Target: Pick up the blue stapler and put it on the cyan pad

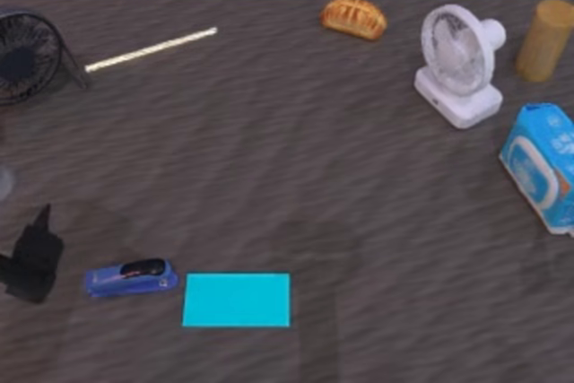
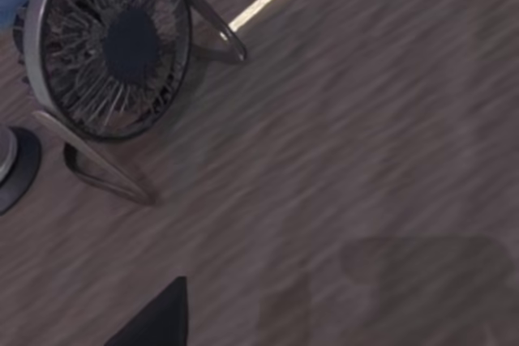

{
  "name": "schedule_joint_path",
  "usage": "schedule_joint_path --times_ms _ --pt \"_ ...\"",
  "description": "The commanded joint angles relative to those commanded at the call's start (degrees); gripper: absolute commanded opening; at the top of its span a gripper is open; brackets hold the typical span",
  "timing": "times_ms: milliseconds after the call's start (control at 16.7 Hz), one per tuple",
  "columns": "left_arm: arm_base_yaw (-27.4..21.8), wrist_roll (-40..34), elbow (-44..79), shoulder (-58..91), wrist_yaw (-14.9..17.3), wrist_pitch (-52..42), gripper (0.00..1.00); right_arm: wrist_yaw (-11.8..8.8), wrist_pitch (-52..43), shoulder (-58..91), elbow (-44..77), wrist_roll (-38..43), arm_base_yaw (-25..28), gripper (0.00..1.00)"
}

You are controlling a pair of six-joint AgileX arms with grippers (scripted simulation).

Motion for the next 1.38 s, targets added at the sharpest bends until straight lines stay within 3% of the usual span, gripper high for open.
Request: schedule_joint_path --times_ms 360,720,960,1380 --pt "-6.43 19.59 20.62 33.12 -0.01 -19.86 1.0 0.0 0.0 0.0 0.0 0.0 0.0 1.0" --pt "-11.5 34.86 37.38 56.48 0.04 -34.67 1.0 0.0 0.0 0.0 0.0 0.0 0.0 1.0" --pt "-13.15 39.83 43.19 64.02 0.0 -39.12 1.0 0.0 0.0 0.0 0.0 0.0 0.0 1.0" --pt "-13.05 40.21 42.86 64.76 -0.01 -38.43 1.0 0.0 0.0 0.0 0.0 0.0 0.0 1.0"
